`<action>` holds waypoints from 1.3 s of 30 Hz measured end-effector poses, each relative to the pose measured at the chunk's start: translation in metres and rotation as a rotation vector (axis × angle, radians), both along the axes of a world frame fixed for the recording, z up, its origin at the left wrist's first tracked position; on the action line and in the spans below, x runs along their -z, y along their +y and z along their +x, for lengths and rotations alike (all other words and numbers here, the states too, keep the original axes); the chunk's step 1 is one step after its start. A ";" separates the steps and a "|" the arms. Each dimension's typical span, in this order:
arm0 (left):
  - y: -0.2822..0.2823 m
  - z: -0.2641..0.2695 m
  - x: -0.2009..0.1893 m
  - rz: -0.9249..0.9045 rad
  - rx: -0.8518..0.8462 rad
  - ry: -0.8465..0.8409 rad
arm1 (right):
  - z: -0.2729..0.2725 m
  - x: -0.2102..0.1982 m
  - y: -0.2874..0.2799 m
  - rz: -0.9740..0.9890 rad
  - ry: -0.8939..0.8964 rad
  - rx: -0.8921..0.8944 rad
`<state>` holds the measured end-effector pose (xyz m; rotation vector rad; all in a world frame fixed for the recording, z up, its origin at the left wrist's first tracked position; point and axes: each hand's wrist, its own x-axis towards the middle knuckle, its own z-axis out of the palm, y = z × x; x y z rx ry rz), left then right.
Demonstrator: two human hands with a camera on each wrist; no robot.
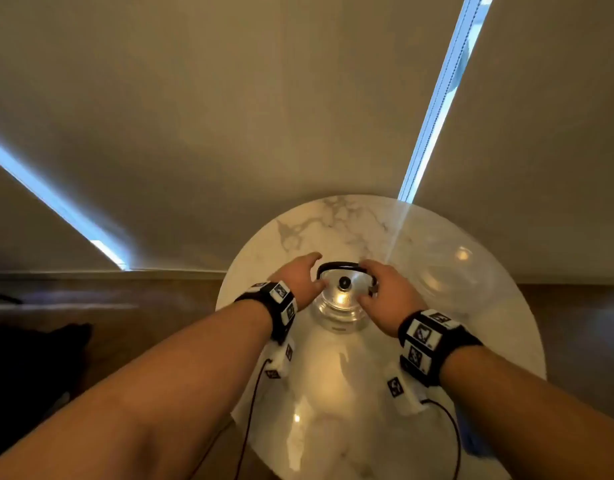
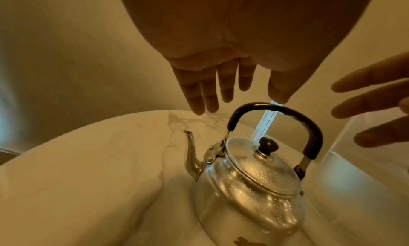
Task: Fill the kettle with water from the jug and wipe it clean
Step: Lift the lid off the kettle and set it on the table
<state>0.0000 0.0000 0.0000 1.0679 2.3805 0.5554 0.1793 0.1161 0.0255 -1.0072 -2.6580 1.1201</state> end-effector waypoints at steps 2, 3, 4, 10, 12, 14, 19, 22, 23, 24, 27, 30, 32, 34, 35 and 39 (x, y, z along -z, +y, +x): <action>0.009 -0.006 0.005 -0.050 0.056 -0.012 | -0.007 0.003 0.004 0.013 -0.018 0.073; 0.012 -0.007 0.008 -0.058 0.077 -0.012 | -0.008 0.005 0.005 0.009 -0.030 0.101; 0.011 -0.008 0.008 -0.057 0.079 -0.010 | -0.007 0.006 0.006 0.004 -0.052 0.117; -0.016 0.001 0.010 -0.061 0.129 -0.026 | -0.006 0.021 0.007 -0.035 -0.131 0.133; -0.035 0.012 0.011 -0.012 0.114 -0.077 | -0.006 0.022 0.002 -0.045 -0.140 0.102; -0.058 0.026 0.013 0.022 0.076 -0.147 | -0.003 0.024 -0.007 -0.052 -0.140 0.065; -0.118 0.062 0.023 0.090 0.014 -0.335 | 0.015 0.034 -0.043 -0.092 -0.060 -0.005; -0.139 0.077 0.031 0.110 -0.033 -0.379 | 0.025 0.042 -0.061 -0.114 -0.048 -0.026; -0.142 0.079 0.034 0.122 -0.051 -0.350 | 0.026 0.044 -0.064 -0.115 -0.042 -0.023; -0.145 0.079 0.037 0.141 -0.065 -0.311 | 0.025 0.044 -0.066 -0.111 -0.035 -0.018; -0.144 0.070 0.038 0.166 -0.111 -0.257 | 0.011 0.046 -0.066 -0.107 -0.023 -0.001; -0.141 0.055 0.043 0.102 -0.145 -0.278 | -0.012 0.055 -0.062 -0.089 -0.045 0.011; -0.141 0.050 0.050 0.070 -0.170 -0.318 | -0.028 0.061 -0.061 -0.042 -0.099 -0.006; -0.139 0.049 0.057 0.028 -0.164 -0.327 | -0.042 0.064 -0.061 -0.006 -0.174 -0.035; -0.137 0.049 0.058 0.026 -0.141 -0.322 | -0.047 0.065 -0.061 0.004 -0.213 -0.045; -0.133 0.051 0.063 0.099 0.036 -0.256 | -0.054 0.062 -0.062 0.062 -0.230 -0.021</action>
